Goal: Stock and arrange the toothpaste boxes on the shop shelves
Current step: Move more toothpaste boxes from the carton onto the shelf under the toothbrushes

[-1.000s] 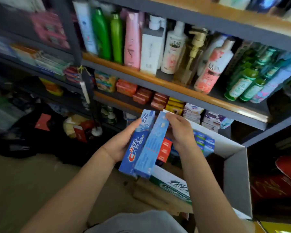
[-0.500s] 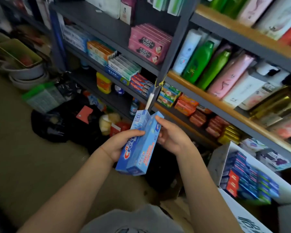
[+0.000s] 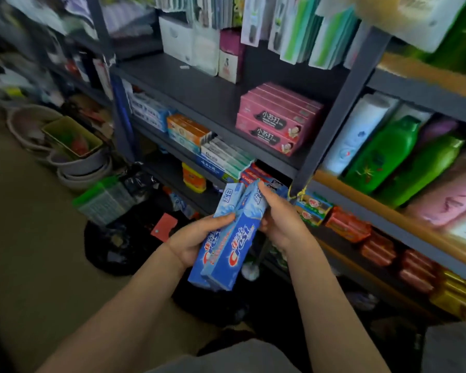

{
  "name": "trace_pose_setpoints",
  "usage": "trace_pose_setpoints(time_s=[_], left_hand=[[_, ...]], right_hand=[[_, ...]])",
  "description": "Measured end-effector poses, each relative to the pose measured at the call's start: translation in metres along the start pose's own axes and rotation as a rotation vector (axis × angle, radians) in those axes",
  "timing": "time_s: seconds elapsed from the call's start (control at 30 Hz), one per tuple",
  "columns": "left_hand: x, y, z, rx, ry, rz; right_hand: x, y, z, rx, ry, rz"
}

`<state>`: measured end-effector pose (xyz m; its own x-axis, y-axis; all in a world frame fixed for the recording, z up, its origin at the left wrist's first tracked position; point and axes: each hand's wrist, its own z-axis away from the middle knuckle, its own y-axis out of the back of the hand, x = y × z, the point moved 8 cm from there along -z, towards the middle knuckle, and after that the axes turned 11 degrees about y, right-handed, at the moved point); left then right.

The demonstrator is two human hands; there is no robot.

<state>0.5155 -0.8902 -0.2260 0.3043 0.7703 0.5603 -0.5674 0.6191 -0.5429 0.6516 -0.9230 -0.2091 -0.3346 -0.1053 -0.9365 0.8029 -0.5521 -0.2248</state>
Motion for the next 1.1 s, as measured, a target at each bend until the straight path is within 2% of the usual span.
trace_pose_setpoints(time_s=[0.1,0.2,0.37,0.6,0.8,0.87,1.0,1.1], left_hand=[[0.057,0.005,-0.017,0.018,-0.029,-0.085],[0.109,0.007,-0.037,0.031,-0.099,-0.179],[0.164,0.027,-0.071,0.096,-0.148,-0.316],[0.239,0.057,-0.097,-0.001,-0.185,-0.483],[0.323,0.109,-0.108,-0.027,-0.206,-0.613],[0.357,0.136,-0.117,0.040,-0.260,-0.554],[0.414,0.215,-0.135,0.347,-0.362,-0.295],[0.431,0.243,-0.144,0.404,-0.340,-0.225]], right_hand=[[-0.028,-0.005,-0.050,0.012,0.061,0.009],[-0.052,0.001,-0.100,0.114,0.140,0.105],[-0.079,0.002,-0.147,0.224,0.258,0.269],[-0.101,-0.032,-0.197,0.216,0.275,0.359],[-0.128,-0.075,-0.237,0.243,0.264,0.441],[-0.142,-0.085,-0.249,0.324,0.297,0.402],[-0.166,-0.080,-0.256,0.628,0.399,0.385],[-0.171,-0.082,-0.260,0.762,0.430,0.362]])
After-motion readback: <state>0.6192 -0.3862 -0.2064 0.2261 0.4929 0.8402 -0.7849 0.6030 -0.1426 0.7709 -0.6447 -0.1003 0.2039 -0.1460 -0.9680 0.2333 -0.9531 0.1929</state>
